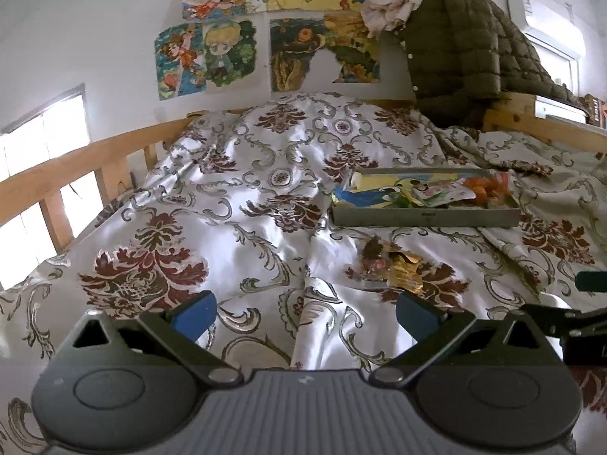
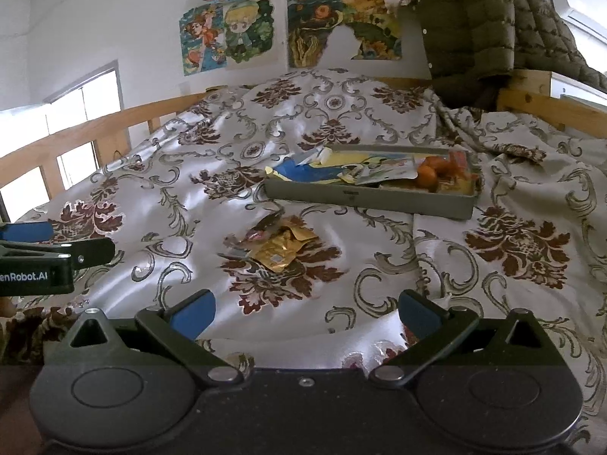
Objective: Organize snacks
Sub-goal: 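Lower both open tools over the brown-wrapped candy and the gold foil packet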
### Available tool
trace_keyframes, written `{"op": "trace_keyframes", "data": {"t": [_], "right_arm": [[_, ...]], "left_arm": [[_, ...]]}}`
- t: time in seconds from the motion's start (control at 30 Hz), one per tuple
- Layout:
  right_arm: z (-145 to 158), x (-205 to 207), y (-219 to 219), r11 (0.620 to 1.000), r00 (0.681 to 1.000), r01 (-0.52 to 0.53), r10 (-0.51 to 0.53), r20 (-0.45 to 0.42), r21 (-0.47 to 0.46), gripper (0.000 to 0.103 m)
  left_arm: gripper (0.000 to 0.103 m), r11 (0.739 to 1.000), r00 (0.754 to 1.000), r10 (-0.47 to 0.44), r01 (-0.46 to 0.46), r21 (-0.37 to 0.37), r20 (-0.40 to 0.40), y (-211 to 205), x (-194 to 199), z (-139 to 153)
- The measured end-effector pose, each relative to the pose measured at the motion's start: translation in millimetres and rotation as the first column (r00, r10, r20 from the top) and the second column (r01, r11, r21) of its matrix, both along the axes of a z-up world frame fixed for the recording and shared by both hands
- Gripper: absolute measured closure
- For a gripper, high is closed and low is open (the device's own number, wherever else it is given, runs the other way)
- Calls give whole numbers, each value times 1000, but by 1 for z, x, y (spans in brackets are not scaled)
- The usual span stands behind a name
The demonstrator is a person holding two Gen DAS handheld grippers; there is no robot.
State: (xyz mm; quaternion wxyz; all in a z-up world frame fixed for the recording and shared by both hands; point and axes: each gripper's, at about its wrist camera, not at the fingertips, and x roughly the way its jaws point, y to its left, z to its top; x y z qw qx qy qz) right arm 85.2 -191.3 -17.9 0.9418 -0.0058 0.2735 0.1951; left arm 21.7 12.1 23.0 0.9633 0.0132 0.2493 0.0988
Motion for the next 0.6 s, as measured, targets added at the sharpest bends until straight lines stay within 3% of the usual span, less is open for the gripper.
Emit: {"op": "trace_keyframes", "data": {"t": [0.6], "right_arm": [[18,64,2,998,995,-63,61,82,14,1]], "left_arm": [[1,997,996,73,-73,-9,-45,-7,28,-9]]}}
